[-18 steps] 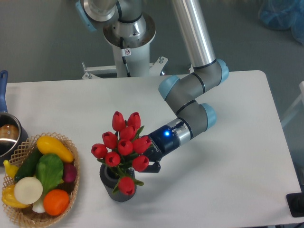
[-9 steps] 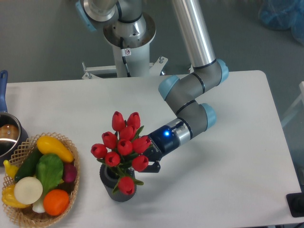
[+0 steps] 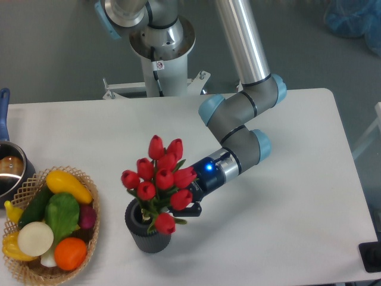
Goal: Insert the flowers into the vase
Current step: 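Push the tulip bunch further down into the vase, then open the gripper to release the tulips in the vase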
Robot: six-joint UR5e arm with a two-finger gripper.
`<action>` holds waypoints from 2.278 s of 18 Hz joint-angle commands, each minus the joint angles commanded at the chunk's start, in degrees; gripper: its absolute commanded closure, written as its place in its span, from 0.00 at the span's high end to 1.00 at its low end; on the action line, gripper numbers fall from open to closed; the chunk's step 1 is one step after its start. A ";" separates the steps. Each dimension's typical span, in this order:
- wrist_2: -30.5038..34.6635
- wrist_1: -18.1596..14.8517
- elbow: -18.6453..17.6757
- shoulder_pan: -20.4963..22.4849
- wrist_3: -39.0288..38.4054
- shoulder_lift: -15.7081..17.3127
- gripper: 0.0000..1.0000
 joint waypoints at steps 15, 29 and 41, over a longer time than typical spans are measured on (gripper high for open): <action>5.36 0.35 0.00 0.26 0.18 0.88 0.25; 8.79 0.26 0.00 0.17 -0.53 3.16 0.49; 9.05 0.26 0.18 -0.09 -0.53 3.87 0.89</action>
